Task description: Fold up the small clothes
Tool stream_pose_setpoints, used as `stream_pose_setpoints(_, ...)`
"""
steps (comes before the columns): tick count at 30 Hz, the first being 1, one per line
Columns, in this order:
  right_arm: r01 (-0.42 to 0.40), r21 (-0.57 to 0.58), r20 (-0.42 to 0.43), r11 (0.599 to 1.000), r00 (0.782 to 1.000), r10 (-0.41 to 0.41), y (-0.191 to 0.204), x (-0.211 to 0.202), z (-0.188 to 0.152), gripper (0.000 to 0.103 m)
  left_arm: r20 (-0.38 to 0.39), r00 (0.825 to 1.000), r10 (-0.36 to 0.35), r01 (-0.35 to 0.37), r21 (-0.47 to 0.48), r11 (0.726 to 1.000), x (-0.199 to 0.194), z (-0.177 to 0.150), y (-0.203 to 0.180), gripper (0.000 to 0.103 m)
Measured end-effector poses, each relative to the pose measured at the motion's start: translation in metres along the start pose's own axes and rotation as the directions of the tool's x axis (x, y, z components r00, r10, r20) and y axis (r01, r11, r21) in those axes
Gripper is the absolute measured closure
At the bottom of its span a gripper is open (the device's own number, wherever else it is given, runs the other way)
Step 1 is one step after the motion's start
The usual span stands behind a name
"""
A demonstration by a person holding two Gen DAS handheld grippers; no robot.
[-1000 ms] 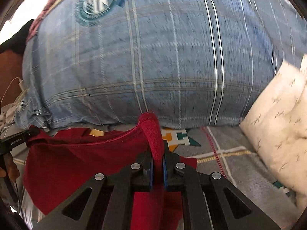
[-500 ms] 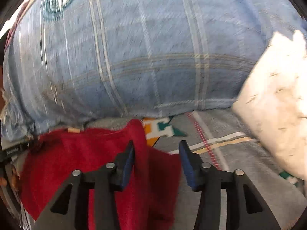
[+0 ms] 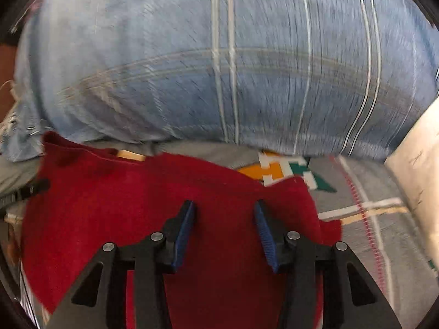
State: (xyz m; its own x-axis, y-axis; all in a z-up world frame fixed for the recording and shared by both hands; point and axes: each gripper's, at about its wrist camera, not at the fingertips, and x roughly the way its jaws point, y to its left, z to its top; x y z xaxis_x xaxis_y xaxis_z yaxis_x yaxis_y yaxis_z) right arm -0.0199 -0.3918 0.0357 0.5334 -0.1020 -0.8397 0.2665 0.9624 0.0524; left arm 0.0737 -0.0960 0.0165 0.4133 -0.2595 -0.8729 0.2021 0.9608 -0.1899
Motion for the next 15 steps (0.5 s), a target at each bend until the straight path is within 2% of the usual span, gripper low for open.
stream_pose_setpoints(4,0.009,0.005,-0.003,1.000,1.000,-0.009,0.001,0.001,0.006,0.052,0.007,0.999,-0.048,0.048,-0.026,0.999,-0.001,-0.007,0.011,0.026)
stream_pose_setpoints(7,0.014,-0.006,0.025,1.000,1.000,-0.014,0.010,-0.019,0.006,0.050,0.005,0.997,-0.077,0.077,-0.031,0.997,-0.021,-0.009,0.022,0.026)
stream_pose_setpoints(10,-0.115,-0.065,0.094,0.991,0.988,0.121,0.041,-0.044,0.007,0.050,0.047,0.994,-0.099,0.099,-0.017,0.995,-0.050,-0.019,0.036,0.026)
stream_pose_setpoints(13,-0.241,-0.146,0.079,0.960,0.964,0.254,0.086,-0.045,0.012,0.050,0.077,0.991,-0.106,0.107,-0.003,0.994,-0.074,-0.037,0.049,0.026)
stream_pose_setpoints(15,-0.284,-0.179,0.058,0.942,0.953,0.298,0.110,-0.041,0.012,0.051,0.074,0.990,-0.124,0.124,-0.001,0.992,-0.083,-0.049,0.056,0.026)
